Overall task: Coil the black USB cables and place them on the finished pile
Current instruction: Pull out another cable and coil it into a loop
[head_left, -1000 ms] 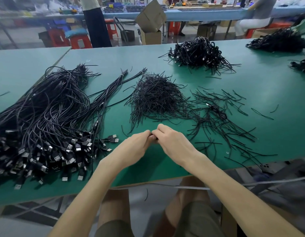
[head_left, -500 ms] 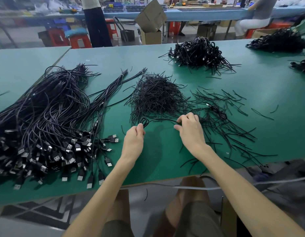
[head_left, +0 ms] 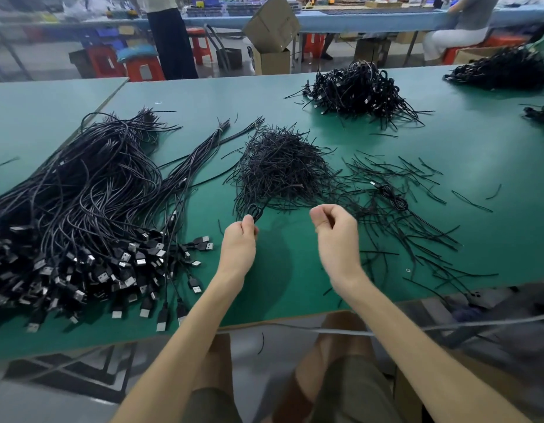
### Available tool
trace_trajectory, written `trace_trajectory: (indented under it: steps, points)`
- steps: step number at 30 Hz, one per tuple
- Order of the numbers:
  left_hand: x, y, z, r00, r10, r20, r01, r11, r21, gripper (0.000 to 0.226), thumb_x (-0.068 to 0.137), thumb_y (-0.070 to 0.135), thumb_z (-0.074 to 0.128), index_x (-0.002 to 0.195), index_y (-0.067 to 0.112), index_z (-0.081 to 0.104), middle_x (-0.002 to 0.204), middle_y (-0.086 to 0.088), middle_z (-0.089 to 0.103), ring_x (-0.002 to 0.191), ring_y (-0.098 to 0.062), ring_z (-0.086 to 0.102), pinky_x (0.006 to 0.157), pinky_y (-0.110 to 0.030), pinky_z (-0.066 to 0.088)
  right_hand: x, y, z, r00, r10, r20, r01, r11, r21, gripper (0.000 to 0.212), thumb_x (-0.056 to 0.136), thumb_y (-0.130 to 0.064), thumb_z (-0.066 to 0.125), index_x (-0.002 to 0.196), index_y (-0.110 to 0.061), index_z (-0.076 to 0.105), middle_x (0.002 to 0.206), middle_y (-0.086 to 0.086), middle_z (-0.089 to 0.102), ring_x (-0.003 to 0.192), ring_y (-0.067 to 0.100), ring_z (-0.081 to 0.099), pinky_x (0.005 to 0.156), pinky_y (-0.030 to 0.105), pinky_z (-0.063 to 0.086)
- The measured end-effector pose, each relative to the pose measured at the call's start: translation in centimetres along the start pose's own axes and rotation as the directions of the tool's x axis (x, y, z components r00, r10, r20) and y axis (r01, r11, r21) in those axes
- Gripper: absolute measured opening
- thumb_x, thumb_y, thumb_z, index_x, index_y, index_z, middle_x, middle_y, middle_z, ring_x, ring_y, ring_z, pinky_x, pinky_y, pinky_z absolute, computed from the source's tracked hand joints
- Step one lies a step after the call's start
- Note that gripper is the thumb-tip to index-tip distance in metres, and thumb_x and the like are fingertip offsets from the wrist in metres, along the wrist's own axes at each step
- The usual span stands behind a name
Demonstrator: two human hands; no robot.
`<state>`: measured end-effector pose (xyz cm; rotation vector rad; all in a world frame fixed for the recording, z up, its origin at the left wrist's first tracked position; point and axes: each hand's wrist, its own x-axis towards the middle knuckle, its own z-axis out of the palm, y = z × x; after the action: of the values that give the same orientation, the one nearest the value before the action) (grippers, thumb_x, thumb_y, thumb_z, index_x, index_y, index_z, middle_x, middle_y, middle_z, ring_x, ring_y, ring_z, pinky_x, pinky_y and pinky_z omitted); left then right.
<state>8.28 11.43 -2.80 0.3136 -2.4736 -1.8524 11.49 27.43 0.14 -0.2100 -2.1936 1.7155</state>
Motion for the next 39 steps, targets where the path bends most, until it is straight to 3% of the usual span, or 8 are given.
trace_trajectory:
  steps: [7,12,15,19,23,27,34,39]
  points:
    - [-0.6,0.4,0.8,0.995,0.095,0.026,-0.099,0.939,0.329,0.043,0.109,0.037,0.031,0.075,0.016,0.046,0.072,0.000,0.052,0.068,-0.023,0.047,0.066,-0.040,0.033,-3.2,-1.7,3.1,0.989,-0.104,0.104,0.096,0.993,0.074,0.011,0.100,-0.012,0.061,0.089,-0.013,0.061,0.088,0.001,0.061,0.076,0.006,0.053,0.074,0.018,0.042]
    - [-0.9,0.0,0.5,0.984,0.149,0.101,-0.176,0.917,0.358,0.032,0.100,0.032,0.041,0.096,0.006,0.059,0.095,-0.011,0.066,0.090,-0.034,0.062,0.078,-0.049,0.052,-4.9,-2.8,3.9,0.906,-0.384,0.180,0.375,0.923,0.085,0.022,0.095,-0.003,0.062,0.087,-0.023,0.057,0.092,-0.010,0.055,0.088,0.001,0.057,0.082,0.012,0.043]
    - [-0.7,-0.4,0.5,0.988,0.145,0.062,-0.157,0.893,0.422,0.030,0.105,0.033,0.040,0.091,0.013,0.058,0.087,-0.003,0.065,0.086,-0.030,0.060,0.076,-0.044,0.048,-3.6,-1.9,4.5,0.973,-0.157,0.170,0.147,0.987,0.067,0.012,0.099,-0.010,0.061,0.089,-0.016,0.063,0.089,-0.003,0.060,0.077,0.004,0.057,0.076,0.018,0.045]
    - [-0.9,-0.9,0.7,0.981,0.196,0.013,-0.194,0.955,0.225,0.042,0.109,0.038,0.036,0.076,0.015,0.048,0.070,0.006,0.053,0.063,-0.010,0.047,0.063,-0.036,0.031,-1.3,0.5,4.0,0.975,0.150,0.163,-0.160,0.986,0.049,0.018,0.103,-0.024,0.058,0.101,-0.009,0.068,0.068,-0.005,0.058,0.054,-0.001,0.050,0.061,0.013,0.042]
    - [-0.8,-1.0,0.3,0.971,0.237,0.022,-0.237,0.955,0.178,0.042,0.110,0.041,0.035,0.076,0.021,0.050,0.070,0.008,0.052,0.060,-0.004,0.046,0.063,-0.037,0.036,-0.9,0.8,4.5,0.973,0.130,0.189,-0.135,0.991,0.016,0.016,0.102,-0.026,0.060,0.099,-0.013,0.069,0.083,-0.006,0.066,0.070,-0.005,0.060,0.065,0.008,0.042]
    - [-1.1,-1.2,0.5,0.961,0.273,0.055,-0.277,0.954,0.118,0.043,0.109,0.045,0.032,0.075,0.024,0.048,0.068,0.010,0.048,0.061,-0.007,0.042,0.063,-0.036,0.034,-0.5,0.7,4.5,0.979,0.068,0.193,-0.055,0.996,-0.069,0.010,0.102,-0.025,0.060,0.096,-0.018,0.064,0.108,0.002,0.063,0.100,0.012,0.059,0.084,0.018,0.042]
    - [-0.9,-1.6,0.1,0.965,0.255,0.052,-0.259,0.962,0.083,0.040,0.109,0.042,0.037,0.082,0.018,0.053,0.072,0.011,0.051,0.063,-0.002,0.045,0.067,-0.035,0.039,-0.5,1.1,4.4,0.970,0.003,0.244,0.025,0.993,-0.114,0.016,0.101,-0.021,0.061,0.086,-0.025,0.060,0.101,0.002,0.059,0.089,0.002,0.054,0.076,0.005,0.038]
    - [-1.0,-1.6,0.1,0.972,0.228,0.058,-0.231,0.971,0.061,0.036,0.109,0.043,0.036,0.083,0.026,0.053,0.074,0.017,0.056,0.068,0.000,0.049,0.072,-0.036,0.042,-0.6,1.8,4.2,0.962,-0.005,0.275,0.044,0.989,-0.138,0.015,0.102,-0.020,0.059,0.088,-0.024,0.062,0.100,0.001,0.058,0.091,0.003,0.054,0.078,0.008,0.039]
